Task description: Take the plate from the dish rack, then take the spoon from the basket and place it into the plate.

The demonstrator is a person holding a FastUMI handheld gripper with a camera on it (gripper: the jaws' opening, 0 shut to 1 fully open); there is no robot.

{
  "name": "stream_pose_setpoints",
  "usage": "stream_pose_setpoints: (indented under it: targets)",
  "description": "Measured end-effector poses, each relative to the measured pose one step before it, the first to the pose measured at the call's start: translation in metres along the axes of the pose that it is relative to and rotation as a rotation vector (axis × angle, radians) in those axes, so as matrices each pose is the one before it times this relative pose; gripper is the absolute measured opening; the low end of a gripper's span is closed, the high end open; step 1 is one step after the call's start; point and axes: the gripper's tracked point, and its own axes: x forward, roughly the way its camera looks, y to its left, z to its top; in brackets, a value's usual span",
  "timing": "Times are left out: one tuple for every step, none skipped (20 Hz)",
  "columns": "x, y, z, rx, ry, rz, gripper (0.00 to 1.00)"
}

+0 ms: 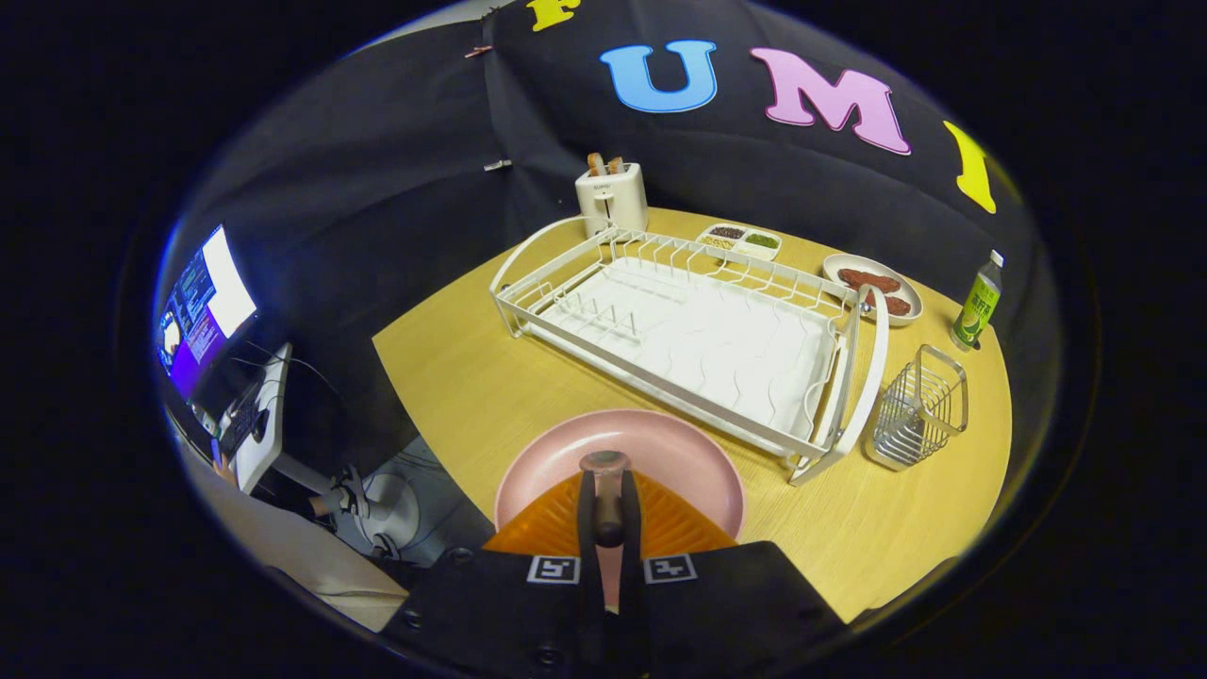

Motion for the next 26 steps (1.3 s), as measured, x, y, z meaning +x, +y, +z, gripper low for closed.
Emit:
stream_pose_setpoints:
  targets:
    - [-0.00037,-0.00045,-0.0017,0.0021,0.00213,0.00073,0.1]
    - [0.0009,-0.00236,-0.00368,0.00183,0.01094,-0.00211,0.1]
    - [0.00179,-0.00153,-0.00645,-0.00172,0.02188,-0.00273,0.13]
    - [0.00279,-0.002,-0.00769,-0.01092,0.02993,-0.00383,0.13]
    - [0.00171,-0.00266,-0.00781,-0.01429,0.02273,-0.00907,0.15]
    - [0.00202,-0.00205,-0.0058,-0.0115,0.01488,-0.00851,0.16]
    - [0.00095,0.00035,-0.00373,-0.00496,0.0083,-0.0066,0.18]
    - [0.00114,-0.00087,-0.00063,0.00248,-0.00458,-0.00478,0.18]
    - [0.00093,-0.00046,0.00007,0.00454,-0.00578,-0.00723,0.19]
    - [-0.00057,-0.00016,0.00112,0.00611,-0.00684,-0.00065,0.2]
    - [0.00131,-0.00059,0.00107,0.00686,-0.00287,0.00079,0.24]
    - [0.0004,0.00002,0.00204,0.00517,-0.00359,0.00242,0.29]
    - [-0.00066,-0.00045,0.00174,0.00444,-0.0034,-0.00093,0.45]
    - [-0.00014,-0.00038,0.0008,0.00329,-0.002,-0.0019,0.54]
    - [-0.00035,-0.00147,0.00113,0.006,-0.00534,-0.00476,0.71]
    - [-0.0006,-0.00036,0.00066,0.00687,-0.00407,0.00079,0.77]
    - [-0.00144,-0.00047,0.00137,0.00707,-0.00267,-0.00463,0.91]
    - [-0.00191,0.00086,0.00259,0.00645,-0.00222,0.00306,0.98]
    - [-0.00289,-0.00099,0.00389,0.00484,-0.00791,-0.00555,1.0]
    - [-0.0041,-0.00045,0.00854,0.00307,-0.02032,-0.00318,0.99]
    - [-0.00589,-0.00141,0.01205,0.0027,-0.03041,-0.00683,0.99]
    - [-0.00579,-0.0037,0.01456,0.00038,-0.03774,-0.01569,0.99]
    - [-0.0044,-0.0057,0.01652,0.00065,-0.04169,-0.02562,0.99]
    - [-0.0039,-0.00771,0.01735,0.0061,-0.04314,-0.02742,0.99]
    - [-0.0032,-0.00789,0.01879,0.00815,-0.04007,-0.02747,0.99]
    - [-0.00248,-0.00925,0.01742,0.00905,-0.03713,-0.02651,0.98]
